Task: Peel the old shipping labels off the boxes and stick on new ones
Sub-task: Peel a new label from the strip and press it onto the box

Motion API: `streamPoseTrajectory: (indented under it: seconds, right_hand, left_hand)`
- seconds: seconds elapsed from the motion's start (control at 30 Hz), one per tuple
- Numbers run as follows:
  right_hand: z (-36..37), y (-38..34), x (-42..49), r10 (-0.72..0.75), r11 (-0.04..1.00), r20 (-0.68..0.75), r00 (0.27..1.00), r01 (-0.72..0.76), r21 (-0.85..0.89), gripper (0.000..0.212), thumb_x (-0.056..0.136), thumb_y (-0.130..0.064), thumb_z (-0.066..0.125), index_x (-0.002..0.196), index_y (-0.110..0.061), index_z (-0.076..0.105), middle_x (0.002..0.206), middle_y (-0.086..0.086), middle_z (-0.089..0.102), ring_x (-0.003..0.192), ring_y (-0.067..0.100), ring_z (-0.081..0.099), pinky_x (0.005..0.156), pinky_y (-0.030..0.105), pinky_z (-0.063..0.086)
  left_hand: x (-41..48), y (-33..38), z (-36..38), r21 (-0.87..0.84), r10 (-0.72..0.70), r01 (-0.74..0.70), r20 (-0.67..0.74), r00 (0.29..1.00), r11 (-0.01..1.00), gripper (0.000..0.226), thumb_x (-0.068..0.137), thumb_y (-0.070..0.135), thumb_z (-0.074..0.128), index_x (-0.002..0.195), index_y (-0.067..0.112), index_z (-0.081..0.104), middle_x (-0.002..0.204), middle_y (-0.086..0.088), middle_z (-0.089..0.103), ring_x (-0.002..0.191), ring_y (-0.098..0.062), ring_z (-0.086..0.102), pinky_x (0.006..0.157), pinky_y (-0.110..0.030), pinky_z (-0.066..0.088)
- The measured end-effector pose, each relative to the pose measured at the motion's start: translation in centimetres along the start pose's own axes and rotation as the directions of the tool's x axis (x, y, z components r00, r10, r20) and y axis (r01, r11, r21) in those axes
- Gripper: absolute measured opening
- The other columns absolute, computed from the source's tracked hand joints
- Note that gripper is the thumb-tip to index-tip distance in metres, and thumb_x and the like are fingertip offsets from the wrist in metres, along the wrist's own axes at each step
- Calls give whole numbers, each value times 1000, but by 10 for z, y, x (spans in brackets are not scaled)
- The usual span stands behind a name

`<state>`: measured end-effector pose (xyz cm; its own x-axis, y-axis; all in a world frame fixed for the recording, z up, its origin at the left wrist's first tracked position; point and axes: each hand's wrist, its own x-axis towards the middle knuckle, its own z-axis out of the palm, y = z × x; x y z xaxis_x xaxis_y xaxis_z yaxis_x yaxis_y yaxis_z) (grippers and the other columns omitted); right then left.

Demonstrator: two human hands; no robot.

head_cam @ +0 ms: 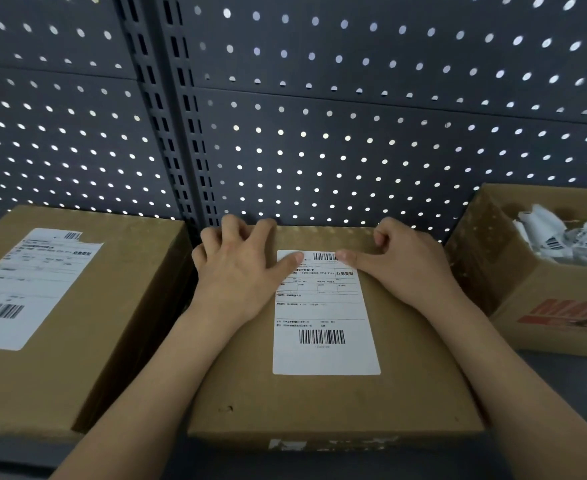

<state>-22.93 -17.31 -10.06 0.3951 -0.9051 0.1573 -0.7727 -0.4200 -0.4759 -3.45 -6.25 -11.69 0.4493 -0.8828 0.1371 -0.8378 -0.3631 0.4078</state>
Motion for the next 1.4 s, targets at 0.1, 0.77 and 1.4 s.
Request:
streamPoseTrajectory:
  seconds: [0.1,0.77,1.4]
  right_hand:
    - [2,1,3,17,1000,-29,999,-17,-12,52,73,-68,68,71,-21,45,64,-8,57,62,9,53,55,28,32]
    - [14,-19,2,-81,962,26,996,85,-259,74,71,-89,40,115,-29,42,116,-2,42,112,23,39,97,43,29]
    - [16,-8,4,-52,991,-41,998,47,-127,35,95,-45,55,124,-25,51,124,2,43,118,25,38,102,37,29]
  left_hand:
    - [2,-1,1,3,6,-6,-11,1000,1000,55,87,71,40,133,40,41,119,2,31,117,-28,27,102,-49,27]
    - [18,16,4,171,79,-82,23,997,982,75,79,79,28,134,29,44,127,-5,41,120,-31,33,98,-48,27]
    - [19,3,9,76,175,-170,-64,982,982,32,101,43,36,130,38,48,113,2,43,108,-24,33,96,-43,25]
